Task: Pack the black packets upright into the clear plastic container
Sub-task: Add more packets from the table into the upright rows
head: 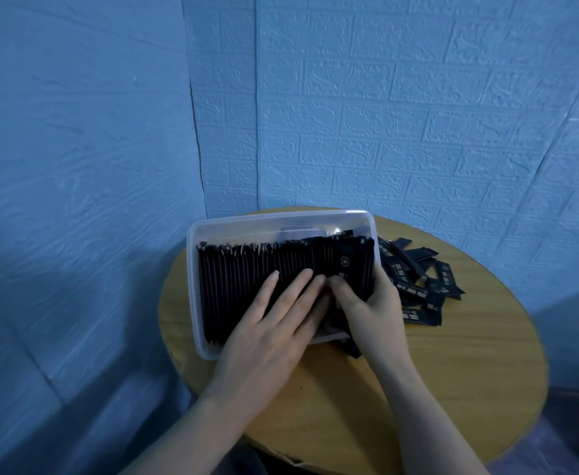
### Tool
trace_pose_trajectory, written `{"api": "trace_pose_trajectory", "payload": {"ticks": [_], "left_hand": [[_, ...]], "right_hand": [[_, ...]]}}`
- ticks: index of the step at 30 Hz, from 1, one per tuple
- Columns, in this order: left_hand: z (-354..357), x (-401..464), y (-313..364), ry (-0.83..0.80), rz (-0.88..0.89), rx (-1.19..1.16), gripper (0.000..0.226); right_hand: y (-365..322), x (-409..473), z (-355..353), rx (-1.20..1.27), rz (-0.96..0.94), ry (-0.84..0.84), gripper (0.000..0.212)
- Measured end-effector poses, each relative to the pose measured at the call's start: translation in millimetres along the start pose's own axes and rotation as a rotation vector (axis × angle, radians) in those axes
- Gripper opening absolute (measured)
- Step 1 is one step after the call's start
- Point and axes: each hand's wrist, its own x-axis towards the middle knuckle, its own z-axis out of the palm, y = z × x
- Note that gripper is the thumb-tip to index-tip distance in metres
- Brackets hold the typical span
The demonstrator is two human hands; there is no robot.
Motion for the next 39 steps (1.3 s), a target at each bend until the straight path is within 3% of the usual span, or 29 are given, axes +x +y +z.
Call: {"api": "trace_pose_trajectory", "payload": {"ticks": [20,31,39], "left_hand": [[1.7,-4.4,1.1,0.011,0.029,-0.05,0.055],[-0.2,-2.8,1.8,0.026,0.003,-0.051,0.055],[-0.2,-3.1,1.6,0.018,-0.006,-0.056,0.054]], "right_hand": [[1.0,0.8,0.2,-0.144,0.075,-0.055,0.012],[5.1,2.4,4.5,-0.132,0.031,0.059,0.025],[4.0,0.9,0.6,-0.091,0.039,-0.001,0.02]]}}
